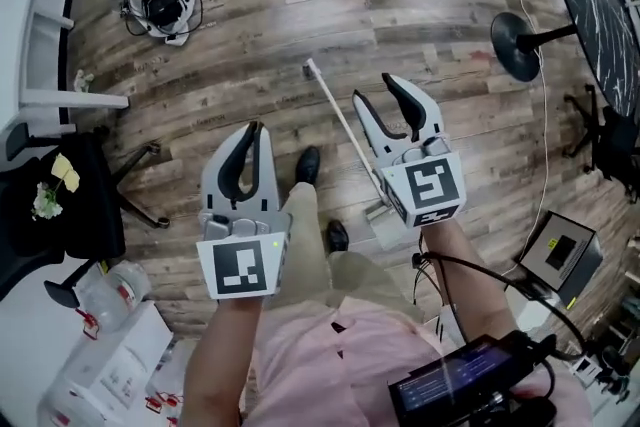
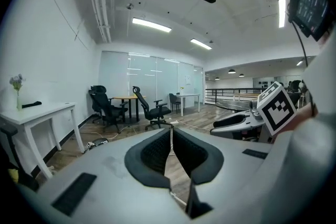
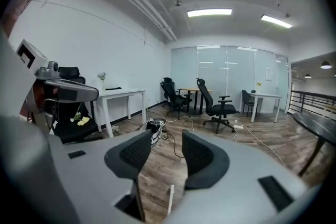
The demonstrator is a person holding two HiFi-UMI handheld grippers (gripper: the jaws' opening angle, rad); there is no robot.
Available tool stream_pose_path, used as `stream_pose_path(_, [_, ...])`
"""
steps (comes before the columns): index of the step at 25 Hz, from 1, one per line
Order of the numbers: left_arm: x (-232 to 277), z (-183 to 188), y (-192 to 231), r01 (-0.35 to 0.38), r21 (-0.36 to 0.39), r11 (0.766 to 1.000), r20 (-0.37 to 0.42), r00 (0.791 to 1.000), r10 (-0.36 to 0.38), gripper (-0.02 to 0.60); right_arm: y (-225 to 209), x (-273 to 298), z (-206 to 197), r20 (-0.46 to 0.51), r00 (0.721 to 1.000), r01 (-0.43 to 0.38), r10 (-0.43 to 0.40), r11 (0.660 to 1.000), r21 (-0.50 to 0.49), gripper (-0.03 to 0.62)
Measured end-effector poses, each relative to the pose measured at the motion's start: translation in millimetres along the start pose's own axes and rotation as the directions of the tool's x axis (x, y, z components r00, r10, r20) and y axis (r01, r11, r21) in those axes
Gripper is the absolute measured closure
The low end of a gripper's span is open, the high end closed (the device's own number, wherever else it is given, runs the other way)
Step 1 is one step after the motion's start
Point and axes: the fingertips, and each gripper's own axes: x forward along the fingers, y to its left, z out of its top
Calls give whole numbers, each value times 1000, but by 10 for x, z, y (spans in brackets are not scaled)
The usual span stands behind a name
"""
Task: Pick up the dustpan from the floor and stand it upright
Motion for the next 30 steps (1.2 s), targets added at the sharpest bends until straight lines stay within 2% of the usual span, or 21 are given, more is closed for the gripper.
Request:
stream_pose_path(4, [502, -313, 208, 41, 9, 999, -24, 999, -41, 558, -10, 564, -327, -53, 998, -47, 46, 999, -20, 410])
stream_pose_path(7, [786, -634, 359, 54, -13, 998, -50, 997, -55, 558, 6, 925, -649, -103, 993, -65, 61, 997, -31, 410])
stream_pose_path(13, [1252, -1390, 533, 79, -51, 996, -114, 990, -85, 558, 52, 1526, -1473, -225, 970, -101, 91, 994, -33, 411])
stream_pose_path(20, [1666, -2234, 555, 88, -67, 994, -179, 979, -99, 558, 68, 2059, -2356, -301, 946, -126, 117, 992, -11, 410])
stream_pose_path(23, [1816, -2546, 572, 93, -77, 993, -196, 975, -106, 558, 39, 2227, -2714, -328, 937, -131, 122, 991, -5, 409])
stream_pose_path(26, [1968, -2791, 652, 88, -92, 992, -178, 979, -103, 558, 8, 2402, -3050, -356, 927, -127, 117, 992, -5, 408])
stream_pose_path(30, [2102, -3107, 695, 90, -89, 992, -184, 977, -106, 558, -39, 2577, -3528, -400, 911, -98, 98, 995, 19, 409])
